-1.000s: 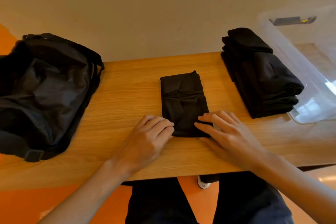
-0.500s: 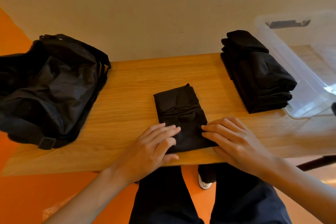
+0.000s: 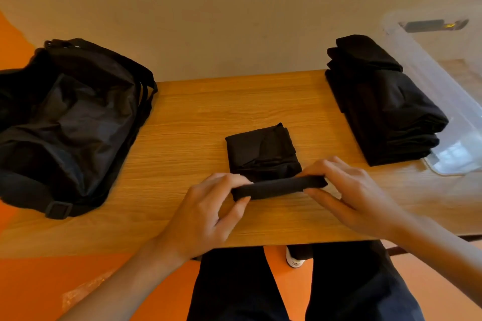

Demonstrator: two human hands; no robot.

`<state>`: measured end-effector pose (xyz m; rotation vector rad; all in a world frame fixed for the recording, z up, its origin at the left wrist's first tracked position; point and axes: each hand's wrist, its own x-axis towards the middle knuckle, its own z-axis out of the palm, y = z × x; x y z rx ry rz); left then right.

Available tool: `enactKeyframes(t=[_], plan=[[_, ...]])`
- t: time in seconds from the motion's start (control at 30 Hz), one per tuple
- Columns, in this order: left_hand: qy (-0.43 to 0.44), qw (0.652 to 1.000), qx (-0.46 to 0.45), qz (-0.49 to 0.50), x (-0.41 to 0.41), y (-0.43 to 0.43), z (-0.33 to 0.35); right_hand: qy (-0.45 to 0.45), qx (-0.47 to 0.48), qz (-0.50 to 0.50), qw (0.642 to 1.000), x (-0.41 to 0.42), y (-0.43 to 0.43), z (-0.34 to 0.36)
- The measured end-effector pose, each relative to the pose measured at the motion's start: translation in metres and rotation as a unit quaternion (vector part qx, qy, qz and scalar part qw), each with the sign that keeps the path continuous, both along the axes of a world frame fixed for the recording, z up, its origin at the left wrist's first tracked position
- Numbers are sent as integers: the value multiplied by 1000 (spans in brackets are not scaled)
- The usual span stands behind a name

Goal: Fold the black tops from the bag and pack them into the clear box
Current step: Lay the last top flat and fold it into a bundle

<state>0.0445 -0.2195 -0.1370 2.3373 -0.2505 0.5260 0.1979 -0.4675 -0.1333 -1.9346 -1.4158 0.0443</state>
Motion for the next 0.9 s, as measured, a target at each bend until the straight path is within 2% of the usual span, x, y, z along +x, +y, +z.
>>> enactKeyframes(t=[0.17,0.27,0.33,0.47,0.67,0.73,0.87,0.9], plan=[[37,992,-103,68,27,3,9,131,39,-56,989,17,34,17],[47,983,-130,124,47,6,12,245,30,-101,964,30,54,22],[63,974,-154,156,59,10,13,281,10,-129,951,39,66,21],[87,961,-168,203,76,15,10,273,-15,-186,944,55,82,14],[145,959,-66,233,93,22,2,215,-65,-253,941,59,94,9],[143,958,-18,250,95,22,2,201,-60,-271,939,57,96,8],[122,953,4,278,94,21,0,181,-67,-299,935,55,99,6],[98,955,12,279,92,21,0,149,-76,-309,936,54,98,4]])
